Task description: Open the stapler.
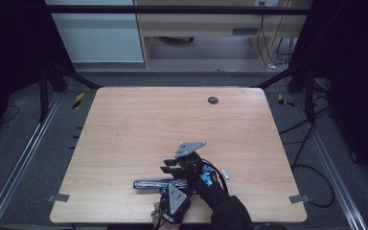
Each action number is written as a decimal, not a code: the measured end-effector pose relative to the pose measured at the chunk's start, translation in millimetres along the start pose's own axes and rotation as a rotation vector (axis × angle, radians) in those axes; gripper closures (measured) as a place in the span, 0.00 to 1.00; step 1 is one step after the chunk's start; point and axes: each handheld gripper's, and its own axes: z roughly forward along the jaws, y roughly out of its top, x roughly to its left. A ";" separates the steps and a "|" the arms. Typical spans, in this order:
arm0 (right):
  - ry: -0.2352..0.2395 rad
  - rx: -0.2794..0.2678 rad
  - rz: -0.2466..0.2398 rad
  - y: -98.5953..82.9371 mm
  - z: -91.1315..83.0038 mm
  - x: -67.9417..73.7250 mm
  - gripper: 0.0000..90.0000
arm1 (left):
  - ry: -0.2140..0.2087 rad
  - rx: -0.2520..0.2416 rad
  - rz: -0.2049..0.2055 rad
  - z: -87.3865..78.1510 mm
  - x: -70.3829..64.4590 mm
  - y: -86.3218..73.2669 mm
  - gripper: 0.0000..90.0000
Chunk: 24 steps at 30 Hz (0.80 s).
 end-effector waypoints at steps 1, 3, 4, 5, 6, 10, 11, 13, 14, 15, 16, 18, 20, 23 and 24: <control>-0.020 -0.013 0.003 -0.5 -4.3 -2.1 0.70 | -0.005 0.000 -0.009 0.0 0.3 0.2 0.92; -0.057 -0.029 0.016 -1.7 -12.6 -6.4 0.64 | -0.017 0.005 -0.014 -0.2 1.5 0.8 0.91; -0.085 -0.036 0.023 -2.4 -16.7 -8.3 0.60 | -0.022 0.005 -0.019 -0.4 1.8 0.9 0.89; -0.111 -0.044 0.032 -3.4 -20.8 -10.1 0.59 | -0.028 0.006 -0.020 -0.6 2.1 1.0 0.88; -0.121 -0.051 0.039 -4.6 -24.7 -12.0 0.58 | -0.035 0.006 -0.018 -0.6 2.2 1.0 0.86; -0.185 -0.070 0.054 -10.5 -40.0 -17.9 0.50 | -0.050 0.008 -0.028 -1.4 3.6 1.3 0.81; -0.207 -0.071 0.058 -12.0 -43.6 -19.2 0.48 | -0.054 0.009 -0.026 -1.7 3.9 1.4 0.79; -0.233 -0.074 0.068 -15.3 -50.9 -21.8 0.46 | -0.056 0.010 -0.020 -2.4 4.3 1.9 0.77; -0.246 -0.077 0.071 -16.9 -54.7 -23.2 0.46 | -0.056 0.010 -0.018 -3.2 4.9 2.1 0.76; -0.252 -0.081 0.075 -18.4 -58.6 -24.6 0.47 | -0.057 0.010 -0.017 -4.1 5.9 2.6 0.75; -0.258 -0.085 0.077 -19.9 -62.4 -25.9 0.49 | -0.063 0.007 -0.025 -4.9 6.8 3.3 0.74; -0.271 -0.093 0.080 -23.2 -69.7 -28.1 0.52 | -0.078 0.007 -0.034 -7.5 10.2 6.0 0.72; -0.289 -0.090 0.082 -27.3 -75.9 -29.5 0.58 | -0.081 0.001 -0.039 -10.4 14.0 9.6 0.70; -0.319 -0.058 0.067 -33.9 -84.2 -30.2 0.63 | -0.079 -0.005 -0.025 -15.8 20.4 17.4 0.68; -0.327 -0.048 0.064 -36.3 -87.0 -30.6 0.65 | -0.076 -0.008 -0.016 -17.2 22.6 20.7 0.67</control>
